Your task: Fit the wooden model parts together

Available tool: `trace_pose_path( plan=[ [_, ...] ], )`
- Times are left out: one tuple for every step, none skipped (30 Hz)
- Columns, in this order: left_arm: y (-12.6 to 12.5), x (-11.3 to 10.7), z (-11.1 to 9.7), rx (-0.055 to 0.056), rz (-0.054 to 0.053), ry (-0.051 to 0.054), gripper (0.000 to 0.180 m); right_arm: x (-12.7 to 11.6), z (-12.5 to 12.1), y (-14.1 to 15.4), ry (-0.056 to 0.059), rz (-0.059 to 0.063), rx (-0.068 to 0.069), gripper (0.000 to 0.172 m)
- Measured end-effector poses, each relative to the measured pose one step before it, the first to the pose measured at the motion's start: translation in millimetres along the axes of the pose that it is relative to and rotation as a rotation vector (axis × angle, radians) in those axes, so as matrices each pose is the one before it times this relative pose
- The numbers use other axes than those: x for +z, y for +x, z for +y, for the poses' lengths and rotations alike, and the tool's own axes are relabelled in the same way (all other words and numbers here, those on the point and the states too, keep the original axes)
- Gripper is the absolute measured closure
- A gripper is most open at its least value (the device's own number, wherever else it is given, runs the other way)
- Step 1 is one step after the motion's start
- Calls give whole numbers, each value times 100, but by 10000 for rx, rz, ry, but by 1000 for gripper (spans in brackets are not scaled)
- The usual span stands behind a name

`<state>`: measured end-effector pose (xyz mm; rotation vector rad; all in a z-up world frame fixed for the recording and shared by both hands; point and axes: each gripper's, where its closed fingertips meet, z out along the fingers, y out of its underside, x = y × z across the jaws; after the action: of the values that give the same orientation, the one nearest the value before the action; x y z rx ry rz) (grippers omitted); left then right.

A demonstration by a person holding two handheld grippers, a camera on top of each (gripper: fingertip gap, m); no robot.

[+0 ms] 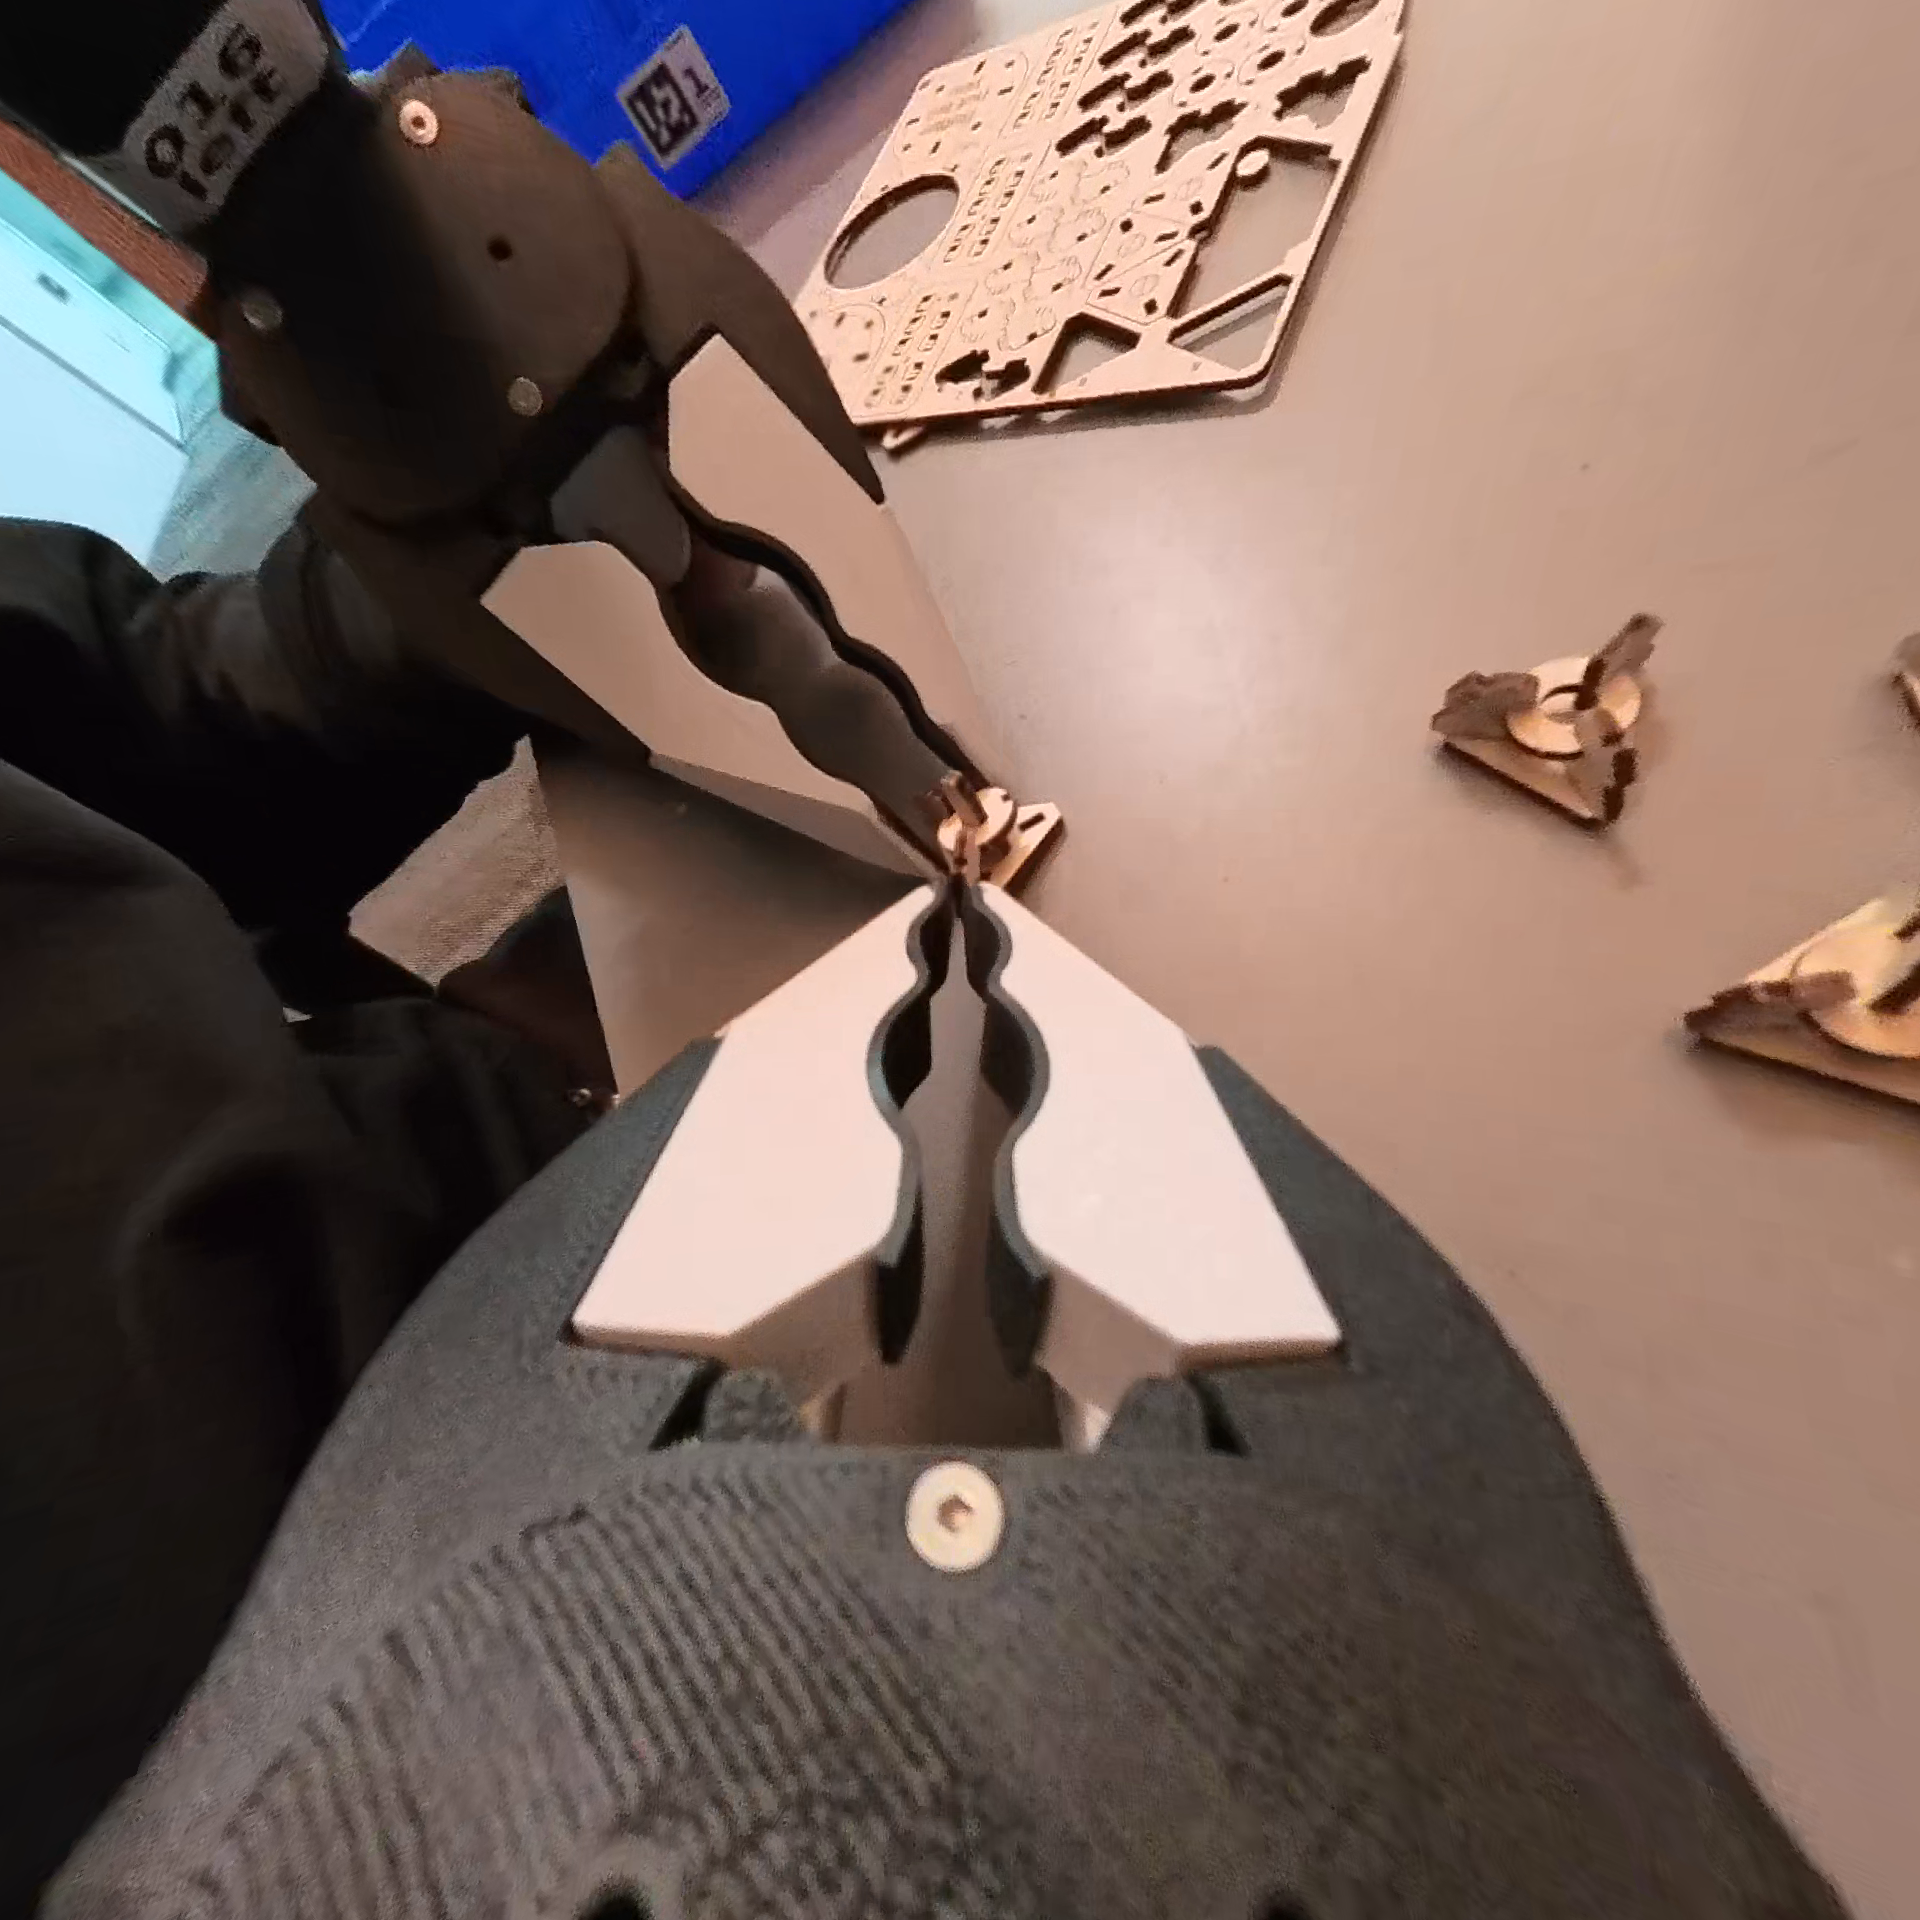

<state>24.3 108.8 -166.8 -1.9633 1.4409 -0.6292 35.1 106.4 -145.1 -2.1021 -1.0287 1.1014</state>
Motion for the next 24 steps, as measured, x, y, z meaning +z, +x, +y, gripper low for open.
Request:
trace_pose_path(
  plan=[
    [-26,-7,3,-40,9,3,164,20,26,66,-16,6,53,171],
    [-36,-7,4,-40,1,2,163,20,17,25,-15,23,1,171],
    [-32,-13,12,-35,0,-2,163,31,88,82,-54,52,2,171],
    [-18,-2,22,-21,-1,-11,163,38,179,173,-111,107,1,171],
    [-19,7,9,-7,-10,-3,164,30,161,194,-105,122,-23,171],
    [-14,-2,3,3,-15,-1,164,20,94,129,-61,97,-31,171],
    [-15,4,-3,5,-17,-1,164,39,142,132,-93,111,-65,171],
    [-19,-5,8,4,-18,-4,164,34,116,129,-78,136,-82,171],
    [0,-7,6,-3,-6,2,164,49,95,65,-64,114,-90,171],
    [-4,-9,-7,-9,8,1,164,16,-7,-22,0,58,-104,171],
    [-2,5,-6,-8,9,1,164,-7,-15,-17,10,46,-87,171],
    [0,-4,3,-5,6,1,164,-14,-8,-27,9,18,-52,171],
    [9,-2,3,0,0,0,164,-2,-16,-10,9,7,-24,171],
    [-7,6,-6,6,-4,-1,164,-5,6,7,-5,14,-18,171],
    [16,1,2,9,0,-3,164,1,-7,11,-9,32,-38,171],
    [4,5,-4,4,-4,0,164,-4,-13,-20,-15,41,-56,171],
    [-1,-1,3,4,1,-2,164,-1,-21,-20,-19,60,-83,172],
    [0,1,-2,1,1,1,164,16,-7,-14,-44,89,-110,172],
    [10,0,0,-1,6,0,164,22,-5,-22,-57,115,-146,172],
    [14,0,-1,2,11,1,164,4,14,8,-90,173,-175,172],
    [2,1,-2,2,2,2,164,1,18,21,-102,193,-177,172],
    [15,3,-3,10,0,1,164,-16,-21,0,-95,193,-176,172],
    [2,-1,4,16,-13,-2,164,-20,-48,14,-78,201,-171,171],
    [-6,6,-3,20,-19,-3,163,-14,-12,45,-90,207,-158,171]
  ],
)
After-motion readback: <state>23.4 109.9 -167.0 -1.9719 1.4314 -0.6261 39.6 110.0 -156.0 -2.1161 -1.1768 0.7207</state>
